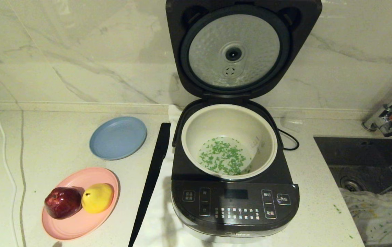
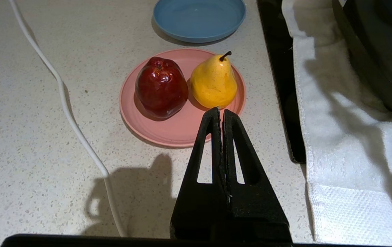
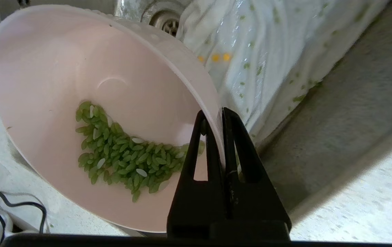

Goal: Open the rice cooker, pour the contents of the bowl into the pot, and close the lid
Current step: Fill a bowl with water from the tap

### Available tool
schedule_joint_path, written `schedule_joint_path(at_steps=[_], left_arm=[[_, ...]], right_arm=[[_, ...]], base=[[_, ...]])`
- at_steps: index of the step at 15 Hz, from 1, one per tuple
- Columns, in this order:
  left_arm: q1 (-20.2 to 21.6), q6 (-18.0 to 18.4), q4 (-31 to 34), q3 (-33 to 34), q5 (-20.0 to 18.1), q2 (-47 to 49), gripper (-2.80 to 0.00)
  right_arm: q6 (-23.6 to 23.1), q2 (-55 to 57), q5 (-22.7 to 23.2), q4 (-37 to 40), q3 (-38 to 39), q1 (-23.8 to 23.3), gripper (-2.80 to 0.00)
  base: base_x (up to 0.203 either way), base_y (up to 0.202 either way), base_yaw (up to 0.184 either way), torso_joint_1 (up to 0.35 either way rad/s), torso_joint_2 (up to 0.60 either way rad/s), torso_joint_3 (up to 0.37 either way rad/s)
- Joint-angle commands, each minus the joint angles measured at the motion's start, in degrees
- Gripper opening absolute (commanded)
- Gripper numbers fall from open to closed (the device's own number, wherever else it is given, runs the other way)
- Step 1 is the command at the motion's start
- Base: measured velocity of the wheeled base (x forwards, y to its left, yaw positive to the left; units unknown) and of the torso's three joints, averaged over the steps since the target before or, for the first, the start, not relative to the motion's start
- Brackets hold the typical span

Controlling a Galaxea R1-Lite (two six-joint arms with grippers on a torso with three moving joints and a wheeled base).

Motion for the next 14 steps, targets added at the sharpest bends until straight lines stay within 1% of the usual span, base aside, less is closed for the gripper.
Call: schedule_joint_path(at_steps=[1, 3, 10, 14], left_arm=[[0.0, 0.0, 0.0, 0.3, 0.0, 0.0, -2.8], [0.0, 0.0, 0.0, 0.3, 0.0, 0.0, -2.8], [0.0, 0.0, 0.0, 0.3, 0.0, 0.0, -2.8], [0.0, 0.0, 0.0, 0.3, 0.0, 0.0, -2.8]], right_arm=[[0.2, 1.2, 0.2, 0.2, -0.7, 1.7, -2.8], [0.6, 2.1, 0.2, 0.2, -2.5, 2.1, -2.8], [5.1, 6.6, 0.1, 0.4, -13.2, 4.1, -2.8], [5.2, 7.7, 0.1, 0.1, -14.7, 5.7, -2.8]], base=[[0.0, 0.0, 0.0, 0.0, 0.0, 0.0], [0.0, 0.0, 0.0, 0.0, 0.0, 0.0], [0.0, 0.0, 0.0, 0.0, 0.0, 0.0], [0.0, 0.0, 0.0, 0.0, 0.0, 0.0]])
